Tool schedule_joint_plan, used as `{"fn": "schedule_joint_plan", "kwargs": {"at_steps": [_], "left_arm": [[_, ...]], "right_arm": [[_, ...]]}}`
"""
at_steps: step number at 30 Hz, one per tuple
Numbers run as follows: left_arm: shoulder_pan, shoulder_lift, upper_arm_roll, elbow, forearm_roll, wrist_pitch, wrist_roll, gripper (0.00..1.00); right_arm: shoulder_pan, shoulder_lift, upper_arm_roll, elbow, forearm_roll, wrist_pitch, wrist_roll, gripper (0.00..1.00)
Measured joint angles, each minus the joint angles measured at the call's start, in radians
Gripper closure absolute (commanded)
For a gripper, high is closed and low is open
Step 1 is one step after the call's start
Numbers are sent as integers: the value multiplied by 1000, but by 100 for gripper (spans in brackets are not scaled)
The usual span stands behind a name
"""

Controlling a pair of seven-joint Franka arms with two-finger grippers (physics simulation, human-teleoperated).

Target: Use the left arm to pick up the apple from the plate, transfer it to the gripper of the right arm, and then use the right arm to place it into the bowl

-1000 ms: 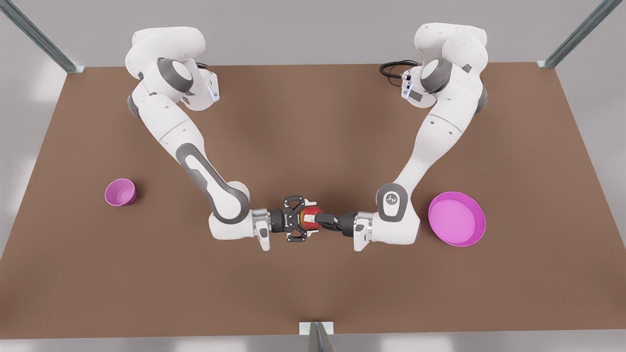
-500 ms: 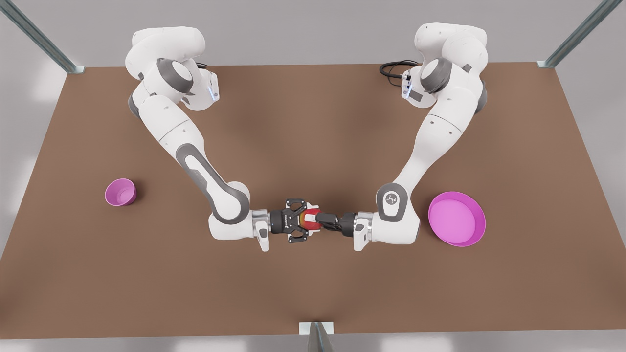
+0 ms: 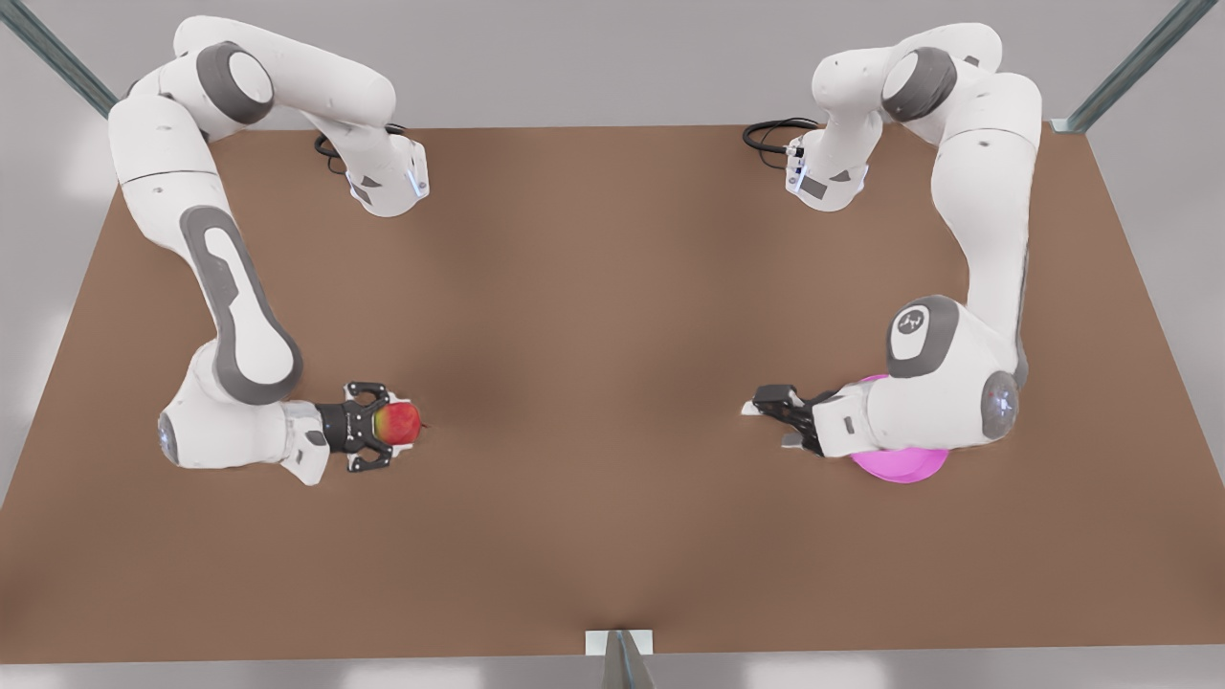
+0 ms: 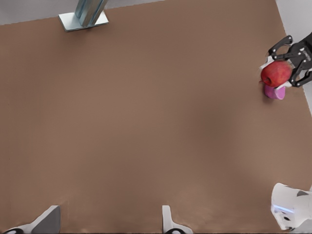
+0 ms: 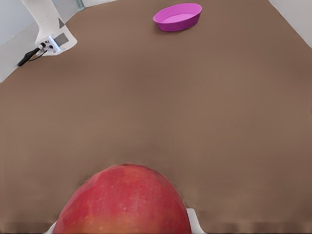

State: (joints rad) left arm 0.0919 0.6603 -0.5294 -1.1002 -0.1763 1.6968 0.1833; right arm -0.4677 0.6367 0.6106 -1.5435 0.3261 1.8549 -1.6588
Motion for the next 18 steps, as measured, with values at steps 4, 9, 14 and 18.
{"fn": "schedule_joint_plan", "kwargs": {"at_steps": [4,9,14,18], "left_arm": [[-151,-349,270,-313,220,-75,-56,0],[-211,-439,398,-360,267,-141,-91,0],[-210,-391,402,-241,279,-221,-117,0],[-217,-372,398,-235,281,-246,-133,0]], "right_arm": [[-92,-27,-1,-10,-437,-31,62,35],[-208,-20,-1,-23,-738,-31,148,35],[-265,-20,-6,-58,-853,3,219,35],[-320,-98,2,-193,-878,48,270,35]]}}
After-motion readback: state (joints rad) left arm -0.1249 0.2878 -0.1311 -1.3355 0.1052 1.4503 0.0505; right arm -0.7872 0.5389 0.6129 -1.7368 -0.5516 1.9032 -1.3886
